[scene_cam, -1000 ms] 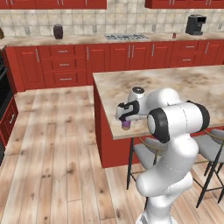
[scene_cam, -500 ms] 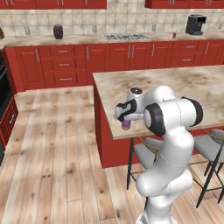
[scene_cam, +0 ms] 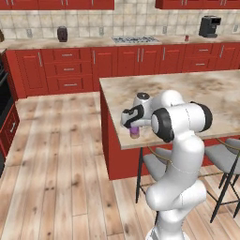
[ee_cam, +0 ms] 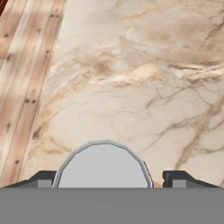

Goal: Four empty soda cans are scattered around the kitchen. Gather all the cans and cluster them next to the stove for recycling.

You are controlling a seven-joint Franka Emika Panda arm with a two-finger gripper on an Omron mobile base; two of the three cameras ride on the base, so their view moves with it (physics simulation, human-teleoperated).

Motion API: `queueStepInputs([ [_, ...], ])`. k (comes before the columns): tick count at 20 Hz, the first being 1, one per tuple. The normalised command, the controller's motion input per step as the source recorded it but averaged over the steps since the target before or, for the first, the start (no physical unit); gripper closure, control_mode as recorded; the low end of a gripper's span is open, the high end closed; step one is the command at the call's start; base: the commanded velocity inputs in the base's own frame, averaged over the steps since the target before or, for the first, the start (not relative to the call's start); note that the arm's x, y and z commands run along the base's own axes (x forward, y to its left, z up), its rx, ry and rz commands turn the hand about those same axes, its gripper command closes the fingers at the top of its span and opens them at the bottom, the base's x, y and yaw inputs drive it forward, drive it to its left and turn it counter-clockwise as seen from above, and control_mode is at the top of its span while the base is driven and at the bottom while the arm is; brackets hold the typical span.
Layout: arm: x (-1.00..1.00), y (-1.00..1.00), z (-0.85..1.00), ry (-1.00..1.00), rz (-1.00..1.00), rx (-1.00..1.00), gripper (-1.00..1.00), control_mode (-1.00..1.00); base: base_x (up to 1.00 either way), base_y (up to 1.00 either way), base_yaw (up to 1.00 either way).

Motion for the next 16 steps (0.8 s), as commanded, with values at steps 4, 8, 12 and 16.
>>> queueStepInputs([
  [4, 0.04, 0.13, -0.09, 0.0, 0.0, 0.03, 1.0, -1.0, 0.0, 0.0, 0.0],
  [8, 0.0, 0.04, -0.03, 0.0, 0.0, 0.03, 1.0, -1.0, 0.0, 0.0, 0.0],
  [12, -0.24, 0.06, 0.02, -0.05, 0.0, 0.0, 1.0, -1.0, 0.0, 0.0, 0.0],
  [16, -0.48, 0.08, 0.19, -0.13, 0.0, 0.0, 1.0, -1.0, 0.0, 0.0, 0.0],
])
